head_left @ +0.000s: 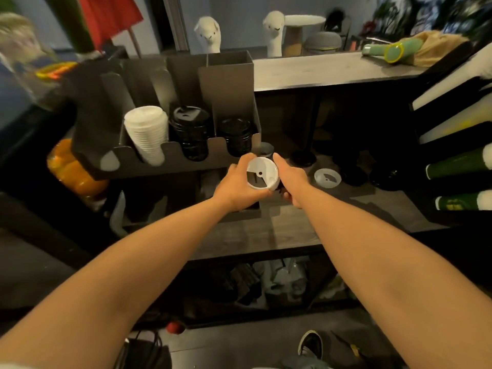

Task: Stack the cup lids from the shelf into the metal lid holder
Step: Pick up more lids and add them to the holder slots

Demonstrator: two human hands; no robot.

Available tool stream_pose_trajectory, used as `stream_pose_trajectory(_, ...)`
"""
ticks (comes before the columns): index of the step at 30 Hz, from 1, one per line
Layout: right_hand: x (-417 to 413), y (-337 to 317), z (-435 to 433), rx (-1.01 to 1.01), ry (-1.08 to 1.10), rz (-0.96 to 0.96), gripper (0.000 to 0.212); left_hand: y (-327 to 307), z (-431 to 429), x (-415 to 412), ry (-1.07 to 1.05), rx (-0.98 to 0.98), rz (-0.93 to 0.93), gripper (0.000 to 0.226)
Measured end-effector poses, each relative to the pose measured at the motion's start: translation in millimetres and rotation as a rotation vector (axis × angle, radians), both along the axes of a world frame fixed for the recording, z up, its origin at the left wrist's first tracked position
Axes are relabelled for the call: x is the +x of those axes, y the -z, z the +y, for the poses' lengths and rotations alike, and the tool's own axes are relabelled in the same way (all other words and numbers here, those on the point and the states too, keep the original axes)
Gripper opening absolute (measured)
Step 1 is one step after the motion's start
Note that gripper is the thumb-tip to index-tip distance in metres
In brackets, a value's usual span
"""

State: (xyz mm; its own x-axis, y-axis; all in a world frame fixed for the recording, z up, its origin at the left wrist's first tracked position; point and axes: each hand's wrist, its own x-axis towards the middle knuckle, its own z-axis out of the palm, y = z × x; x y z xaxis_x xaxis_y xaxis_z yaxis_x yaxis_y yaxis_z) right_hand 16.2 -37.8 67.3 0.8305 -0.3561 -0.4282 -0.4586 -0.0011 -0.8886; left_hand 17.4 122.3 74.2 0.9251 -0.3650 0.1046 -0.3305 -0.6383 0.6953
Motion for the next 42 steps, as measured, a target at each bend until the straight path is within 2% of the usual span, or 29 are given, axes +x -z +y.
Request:
stream_pose_trajectory(4, -1, -3, 26, -0.182, -0.043, 0.019, 0.068, -13, 42, -17, -0.077, 0.174, -0.208, 0.086)
stream_pose_trajectory(8, -2, -11, 56, -0.381, -0.292, 0.016, 0.041, -26, 80, -24, -0.096, 0.163, -0.346, 0.087)
stream_pose_trajectory(11, -2, -24, 80, -0.449, -0.435, -0.044, 0.036, -38, 109, -24, -0.145, 0.137, -0.409, 0.091)
stream_pose_trajectory(14, -3, -42, 105, -0.512, -0.58, -0.163, 0.056, -54, 133, -21, -0.25, 0.118, -0.453, 0.094)
stream_pose_trajectory(18, 3, -72, 130, -0.571, -0.738, -0.279, 0.102, -79, 161, -9, -0.374, 0.145, -0.511, 0.083)
stream_pose_trajectory(24, 30, -113, 161, -0.571, -0.867, -0.435, 0.122, -116, 184, 26, -0.534, 0.219, -0.419, 0.082)
stream_pose_trajectory(27, 43, -130, 167, -0.555, -0.925, -0.427, 0.118, -128, 187, 42, -0.557, 0.239, -0.344, 0.073)
stream_pose_trajectory(30, 56, -139, 173, -0.548, -0.997, -0.41, 0.108, -132, 188, 55, -0.522, 0.263, -0.286, 0.077)
stream_pose_trajectory(36, 75, -144, 182, -0.684, -1.074, -0.304, 0.105, -124, 189, 80, -0.48, 0.342, -0.201, 0.066)
stream_pose_trajectory(42, 86, -143, 185, -0.732, -1.078, -0.224, 0.1, -115, 191, 95, -0.494, 0.409, -0.171, 0.072)
